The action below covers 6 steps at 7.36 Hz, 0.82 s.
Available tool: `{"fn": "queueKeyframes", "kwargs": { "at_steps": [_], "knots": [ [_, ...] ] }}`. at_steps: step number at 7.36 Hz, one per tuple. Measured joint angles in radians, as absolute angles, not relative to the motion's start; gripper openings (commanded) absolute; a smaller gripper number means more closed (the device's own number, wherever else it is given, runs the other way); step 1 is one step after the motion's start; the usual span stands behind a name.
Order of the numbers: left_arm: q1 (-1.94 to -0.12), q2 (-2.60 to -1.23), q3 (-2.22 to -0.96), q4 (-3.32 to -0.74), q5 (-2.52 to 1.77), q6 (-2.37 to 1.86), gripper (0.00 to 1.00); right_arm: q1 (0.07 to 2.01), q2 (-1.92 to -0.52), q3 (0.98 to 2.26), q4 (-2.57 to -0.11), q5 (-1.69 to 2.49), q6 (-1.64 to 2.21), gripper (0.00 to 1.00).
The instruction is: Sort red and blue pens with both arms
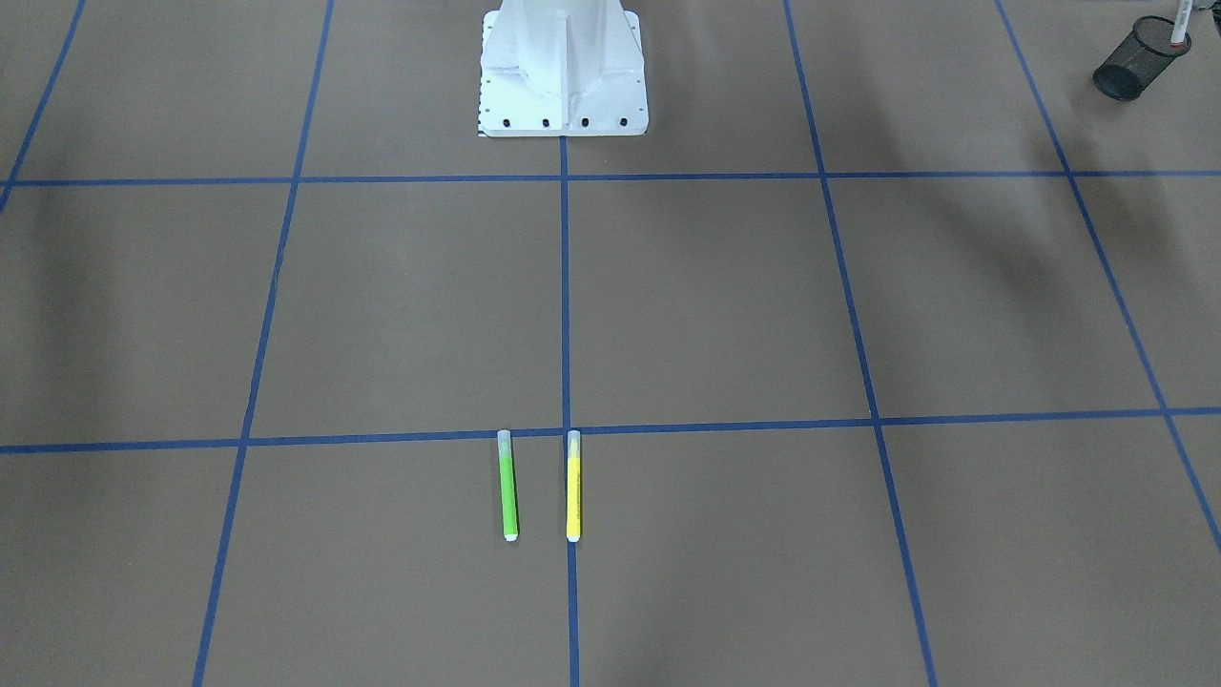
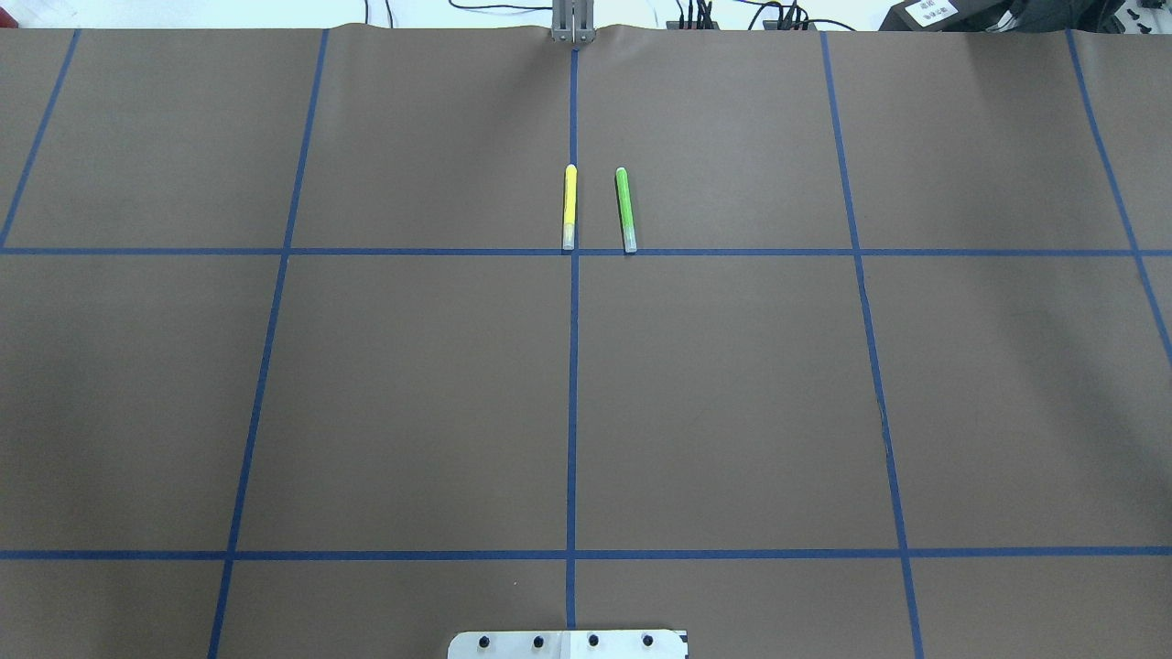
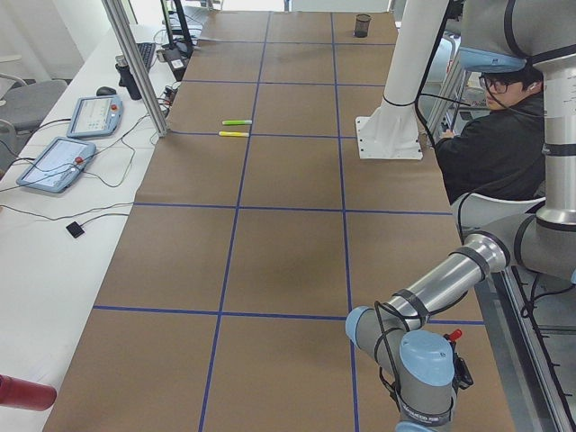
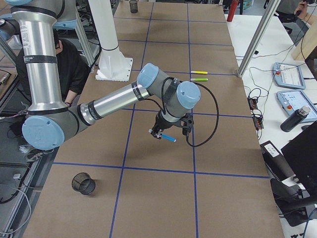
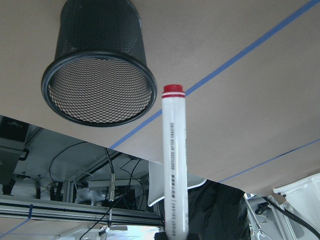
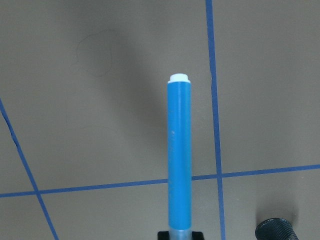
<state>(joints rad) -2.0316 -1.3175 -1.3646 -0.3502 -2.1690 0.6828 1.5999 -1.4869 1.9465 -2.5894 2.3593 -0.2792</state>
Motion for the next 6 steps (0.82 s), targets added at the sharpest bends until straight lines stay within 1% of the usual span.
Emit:
{"fn": "queueKeyframes", "kwargs": {
  "at_steps": [2,6],
  "knots": [
    [-2.035,-1.316,-1.328,-0.358,-2.169,0.678,0.00,1.600,-1.486,1.947,-2.589,2.359,-0.279,0.00],
    [-2.051,-1.299,-1.301,-0.363,-2.164,0.676,0.00,1.600,-1.483,1.951,-2.588,2.359,-0.279,0.00]
  ]
}}
